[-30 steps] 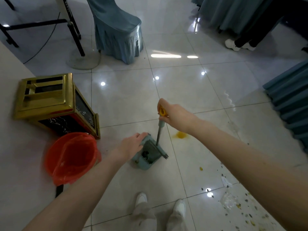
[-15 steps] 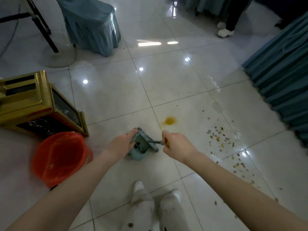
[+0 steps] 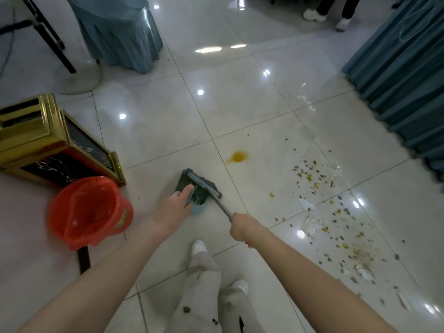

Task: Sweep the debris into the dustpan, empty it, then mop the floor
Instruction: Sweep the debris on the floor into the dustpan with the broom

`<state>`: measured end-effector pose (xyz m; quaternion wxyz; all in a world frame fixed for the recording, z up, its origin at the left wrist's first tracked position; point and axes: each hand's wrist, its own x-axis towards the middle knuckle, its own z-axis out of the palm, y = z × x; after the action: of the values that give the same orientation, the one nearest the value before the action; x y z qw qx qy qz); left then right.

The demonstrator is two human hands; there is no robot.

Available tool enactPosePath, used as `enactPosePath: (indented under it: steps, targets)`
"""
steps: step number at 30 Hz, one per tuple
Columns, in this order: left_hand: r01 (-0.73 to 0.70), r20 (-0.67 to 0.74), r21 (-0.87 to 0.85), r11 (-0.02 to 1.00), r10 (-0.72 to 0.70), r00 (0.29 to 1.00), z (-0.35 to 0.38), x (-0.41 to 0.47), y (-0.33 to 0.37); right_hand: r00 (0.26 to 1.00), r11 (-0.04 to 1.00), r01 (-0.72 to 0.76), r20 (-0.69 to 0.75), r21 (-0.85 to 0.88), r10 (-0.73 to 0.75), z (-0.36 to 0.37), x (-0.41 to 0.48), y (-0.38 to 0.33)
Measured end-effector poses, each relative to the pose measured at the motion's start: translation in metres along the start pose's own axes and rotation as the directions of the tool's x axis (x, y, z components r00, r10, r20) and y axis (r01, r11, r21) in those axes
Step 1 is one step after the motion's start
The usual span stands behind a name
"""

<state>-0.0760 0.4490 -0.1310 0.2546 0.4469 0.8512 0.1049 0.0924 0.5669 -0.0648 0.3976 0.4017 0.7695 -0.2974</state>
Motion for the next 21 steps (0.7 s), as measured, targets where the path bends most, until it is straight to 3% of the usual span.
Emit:
enactPosePath:
  steps: [2,5,15,21]
  targets:
    - [0.011,-0.032,-0.015,1.000,-0.012,0.999,0.008,-0.013,0.007,1.000,0.996,-0.015,0.014,0.088,0.013,0.023,-0.002,0.016]
    - [0.021,-0.082,0.036,0.999,-0.018,0.997,0.016,-0.030,0.012,0.995,0.984,0.023,-0.097,0.174,-0.006,0.050,-0.009,0.043]
    - [0.000,-0.149,0.118,0.993,0.018,0.989,0.019,-0.046,0.042,0.942,0.985,0.019,-0.334,0.173,0.041,0.106,-0.070,0.166]
    - [-0.143,-0.091,0.131,0.981,0.156,0.984,0.025,-0.035,0.075,0.903,0.984,-0.032,-0.416,0.175,0.103,0.105,-0.097,0.224]
